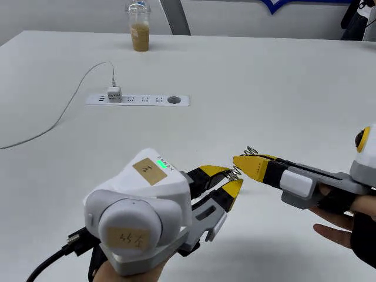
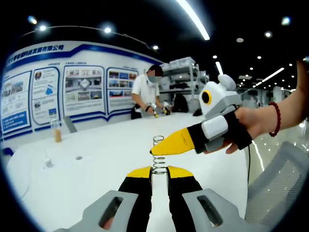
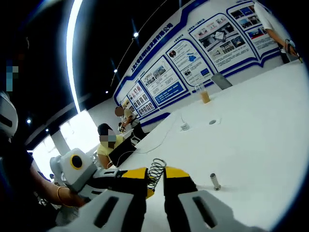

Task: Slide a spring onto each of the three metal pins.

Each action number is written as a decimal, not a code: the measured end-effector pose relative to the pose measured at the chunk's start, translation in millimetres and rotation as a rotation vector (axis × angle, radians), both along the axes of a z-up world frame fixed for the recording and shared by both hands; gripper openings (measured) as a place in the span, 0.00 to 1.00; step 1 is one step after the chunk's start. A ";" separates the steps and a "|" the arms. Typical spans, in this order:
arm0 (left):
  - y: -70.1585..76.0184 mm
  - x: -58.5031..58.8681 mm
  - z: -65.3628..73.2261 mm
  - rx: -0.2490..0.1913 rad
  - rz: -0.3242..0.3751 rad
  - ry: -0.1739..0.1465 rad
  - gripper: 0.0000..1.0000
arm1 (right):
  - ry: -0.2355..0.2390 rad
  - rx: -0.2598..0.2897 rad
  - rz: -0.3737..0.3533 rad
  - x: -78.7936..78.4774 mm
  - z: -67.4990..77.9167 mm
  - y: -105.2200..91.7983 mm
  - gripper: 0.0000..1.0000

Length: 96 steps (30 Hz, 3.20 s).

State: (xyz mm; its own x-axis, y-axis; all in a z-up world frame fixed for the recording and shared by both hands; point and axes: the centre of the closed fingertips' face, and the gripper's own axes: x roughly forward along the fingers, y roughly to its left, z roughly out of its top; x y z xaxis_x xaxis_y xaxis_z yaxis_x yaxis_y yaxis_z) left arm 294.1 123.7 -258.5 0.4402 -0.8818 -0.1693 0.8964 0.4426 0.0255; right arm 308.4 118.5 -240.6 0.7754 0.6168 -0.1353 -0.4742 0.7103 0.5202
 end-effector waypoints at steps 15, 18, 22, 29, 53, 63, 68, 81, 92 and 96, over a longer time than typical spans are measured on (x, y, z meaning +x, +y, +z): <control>20.1 6.9 -21.4 0.101 0.057 0.050 0.24 | -0.047 -0.148 -0.059 12.6 -12.8 -17.4 0.11; 27.7 7.4 -29.8 0.141 0.071 0.057 0.27 | -0.056 -0.183 -0.070 16.3 -15.5 -20.9 0.11; 38.8 8.6 -36.8 0.146 0.097 0.088 0.30 | -0.058 -0.212 -0.088 22.1 -19.7 -25.8 0.11; 55.3 13.7 -44.8 0.161 0.143 0.113 0.40 | -0.053 -0.293 -0.090 30.9 -31.7 -31.3 0.11; 75.1 22.0 -57.0 0.168 0.186 0.145 0.71 | -0.076 -0.457 -0.099 64.8 -61.3 -40.6 0.12; 78.4 24.5 -62.2 0.142 0.203 0.184 0.81 | -0.078 -0.489 -0.108 70.3 -73.1 -40.9 0.12; 78.8 24.7 -63.4 0.135 0.211 0.193 0.84 | -0.072 -0.502 -0.103 68.7 -77.3 -39.2 0.12; 81.3 26.9 -65.7 0.134 0.223 0.201 0.84 | -0.043 -0.530 -0.120 67.2 -96.8 -37.0 0.12; 82.9 26.3 -69.1 0.144 0.230 0.201 0.82 | -0.022 -0.582 -0.099 68.1 -114.0 -31.3 0.12; 84.5 27.5 -69.8 0.146 0.235 0.201 0.82 | -0.010 -0.583 -0.099 67.7 -118.8 -31.7 0.12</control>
State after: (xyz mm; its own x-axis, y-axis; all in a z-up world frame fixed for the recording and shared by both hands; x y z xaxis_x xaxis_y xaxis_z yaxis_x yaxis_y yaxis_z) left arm 321.6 208.2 -328.3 0.5737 -0.7201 -0.3903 0.7635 0.6427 -0.0635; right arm 376.2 86.9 -359.4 0.8285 0.3678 -0.4223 -0.3943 0.9186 0.0265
